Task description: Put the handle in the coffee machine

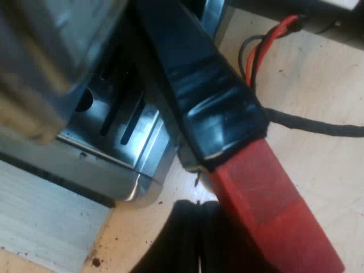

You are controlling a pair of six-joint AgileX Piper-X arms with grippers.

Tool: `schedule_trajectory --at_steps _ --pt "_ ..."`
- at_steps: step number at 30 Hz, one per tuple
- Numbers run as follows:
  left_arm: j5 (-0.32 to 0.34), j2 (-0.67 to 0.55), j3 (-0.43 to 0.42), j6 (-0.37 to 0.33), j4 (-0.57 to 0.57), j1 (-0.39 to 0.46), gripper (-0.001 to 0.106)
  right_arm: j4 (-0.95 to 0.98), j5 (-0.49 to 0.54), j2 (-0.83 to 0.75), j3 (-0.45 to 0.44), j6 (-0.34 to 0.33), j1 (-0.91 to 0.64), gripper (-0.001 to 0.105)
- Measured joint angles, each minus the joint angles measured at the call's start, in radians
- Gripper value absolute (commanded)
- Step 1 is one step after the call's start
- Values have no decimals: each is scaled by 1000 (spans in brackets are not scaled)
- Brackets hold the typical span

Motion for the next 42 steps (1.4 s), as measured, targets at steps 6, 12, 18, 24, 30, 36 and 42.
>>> schedule_trajectory --at_steps 6,12,18,24,30,36,42 --pt "-4 -20 33 -77 -29 -27 0 114 49 -49 18 29 19 34" --pt "4 -106 82 -147 -71 -43 0 287 21 -161 113 179 25 34" --pt "26 -135 111 -197 -104 -48 0 333 -39 -300 244 241 42 34" --pt "29 -135 113 -225 -113 -48 0 460 -72 -492 399 250 79 34" --pt "36 -135 115 -269 -127 -48 0 618 -126 -710 506 250 133 41" --pt "55 -135 128 -288 -179 -51 0 810 -210 -920 517 250 171 63" --pt "35 -135 158 -289 -213 -93 0 951 -261 -1082 517 253 175 62"
